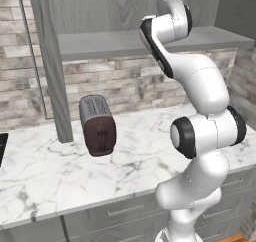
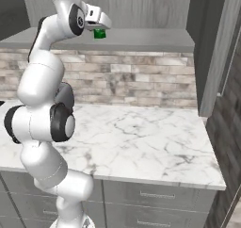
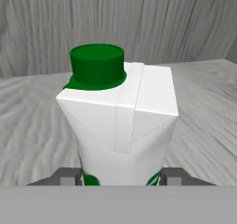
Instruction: Pick the milk from the counter and place it in the open cabinet.
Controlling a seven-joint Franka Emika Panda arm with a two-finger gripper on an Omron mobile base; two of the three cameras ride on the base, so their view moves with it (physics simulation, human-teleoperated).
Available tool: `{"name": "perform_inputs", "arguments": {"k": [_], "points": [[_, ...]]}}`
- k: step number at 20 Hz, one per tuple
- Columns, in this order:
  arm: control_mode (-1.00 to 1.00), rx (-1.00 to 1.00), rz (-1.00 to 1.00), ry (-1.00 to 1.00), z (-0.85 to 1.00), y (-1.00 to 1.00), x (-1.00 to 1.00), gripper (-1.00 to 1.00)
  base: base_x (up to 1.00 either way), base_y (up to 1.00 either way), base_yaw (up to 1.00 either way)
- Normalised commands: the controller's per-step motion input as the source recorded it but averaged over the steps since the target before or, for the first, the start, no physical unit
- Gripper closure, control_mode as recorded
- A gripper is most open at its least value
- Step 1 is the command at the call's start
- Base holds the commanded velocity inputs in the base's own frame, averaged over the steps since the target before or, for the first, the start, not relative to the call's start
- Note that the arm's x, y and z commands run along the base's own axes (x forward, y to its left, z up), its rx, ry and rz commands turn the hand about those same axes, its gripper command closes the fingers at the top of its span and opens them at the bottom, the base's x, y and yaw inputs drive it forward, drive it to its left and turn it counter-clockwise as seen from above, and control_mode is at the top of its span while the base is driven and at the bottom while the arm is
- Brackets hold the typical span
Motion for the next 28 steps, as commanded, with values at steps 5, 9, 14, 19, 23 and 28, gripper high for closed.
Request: {"name": "perform_inputs", "arguments": {"k": [5,9,14,19,23,28], "points": [[-1.0,0.01,0.0,-0.05,-0.62,-0.01,0.0,1.0,0.0,0.0,0.0],[-1.0,0.06,0.0,-0.03,-0.93,-0.05,-0.07,1.0,0.0,0.0,0.0],[-1.0,0.04,0.0,-0.01,-0.22,0.0,0.0,1.0,0.0,0.0,0.0],[-1.0,0.0,0.0,0.0,0.0,0.0,0.0,1.0,0.0,0.0,0.0],[-1.0,0.0,0.0,0.0,0.0,0.0,0.0,-1.0,0.0,0.0,0.0],[-1.0,0.0,0.0,0.0,0.0,0.0,-0.04,-1.0,0.0,0.0,0.0]]}}
